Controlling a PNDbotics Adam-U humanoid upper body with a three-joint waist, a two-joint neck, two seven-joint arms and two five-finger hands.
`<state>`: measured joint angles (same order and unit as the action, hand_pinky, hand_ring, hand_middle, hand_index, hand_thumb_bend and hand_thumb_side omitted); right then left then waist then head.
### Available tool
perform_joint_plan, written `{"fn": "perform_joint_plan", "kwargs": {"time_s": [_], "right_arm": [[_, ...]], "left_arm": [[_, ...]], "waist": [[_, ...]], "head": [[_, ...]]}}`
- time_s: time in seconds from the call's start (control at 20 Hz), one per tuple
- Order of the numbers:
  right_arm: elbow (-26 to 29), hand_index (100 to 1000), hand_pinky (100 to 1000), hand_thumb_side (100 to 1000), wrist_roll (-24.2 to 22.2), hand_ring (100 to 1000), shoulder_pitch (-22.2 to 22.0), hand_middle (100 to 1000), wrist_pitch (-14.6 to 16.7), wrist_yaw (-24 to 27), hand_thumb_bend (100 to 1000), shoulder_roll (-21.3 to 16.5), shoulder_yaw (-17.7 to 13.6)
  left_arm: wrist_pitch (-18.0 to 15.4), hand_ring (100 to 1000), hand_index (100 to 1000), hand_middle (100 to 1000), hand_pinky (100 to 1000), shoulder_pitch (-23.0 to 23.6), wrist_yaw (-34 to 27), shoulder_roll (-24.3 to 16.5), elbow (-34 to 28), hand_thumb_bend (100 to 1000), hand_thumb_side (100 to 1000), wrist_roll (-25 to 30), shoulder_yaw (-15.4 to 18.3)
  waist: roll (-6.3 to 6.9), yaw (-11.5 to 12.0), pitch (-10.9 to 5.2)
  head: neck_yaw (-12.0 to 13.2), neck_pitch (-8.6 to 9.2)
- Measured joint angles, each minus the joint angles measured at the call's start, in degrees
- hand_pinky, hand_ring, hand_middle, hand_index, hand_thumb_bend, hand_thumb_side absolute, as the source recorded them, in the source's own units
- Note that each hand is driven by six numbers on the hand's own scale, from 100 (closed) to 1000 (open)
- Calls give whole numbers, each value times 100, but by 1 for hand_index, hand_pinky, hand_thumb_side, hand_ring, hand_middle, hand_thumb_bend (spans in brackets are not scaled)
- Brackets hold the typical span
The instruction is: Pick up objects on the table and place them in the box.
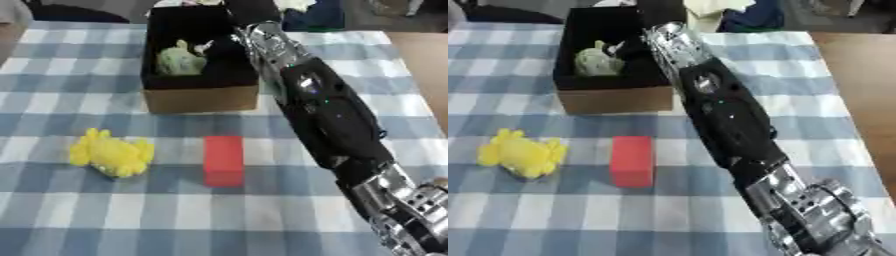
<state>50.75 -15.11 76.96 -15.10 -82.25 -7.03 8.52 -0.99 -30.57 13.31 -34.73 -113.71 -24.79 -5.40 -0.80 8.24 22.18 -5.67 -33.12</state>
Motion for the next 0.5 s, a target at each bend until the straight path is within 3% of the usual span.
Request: {"fn": "perform_joint_plan", "kwargs": {"time_s": [0.15,0.2,0.5], "right_arm": [[512,980,988,815,-136,984,4,914,152,525,557,-233,120],[744,979,987,813,-219,983,-5,912,234,751,580,-375,203],[2509,972,981,826,-1005,975,-365,908,598,2205,521,-1368,780]], "left_arm": [[5,745,833,675,578,58,0,0,0,100,986,-5,2],[8,745,833,675,578,83,1,-1,0,100,984,-10,3],[29,745,833,675,578,159,11,-11,0,100,985,-57,38]], "waist": [[-4,-73,-17],[-6,-99,-27],[-5,-205,-66]], "head": [[66,-9],[100,-11],[258,-16]]}}
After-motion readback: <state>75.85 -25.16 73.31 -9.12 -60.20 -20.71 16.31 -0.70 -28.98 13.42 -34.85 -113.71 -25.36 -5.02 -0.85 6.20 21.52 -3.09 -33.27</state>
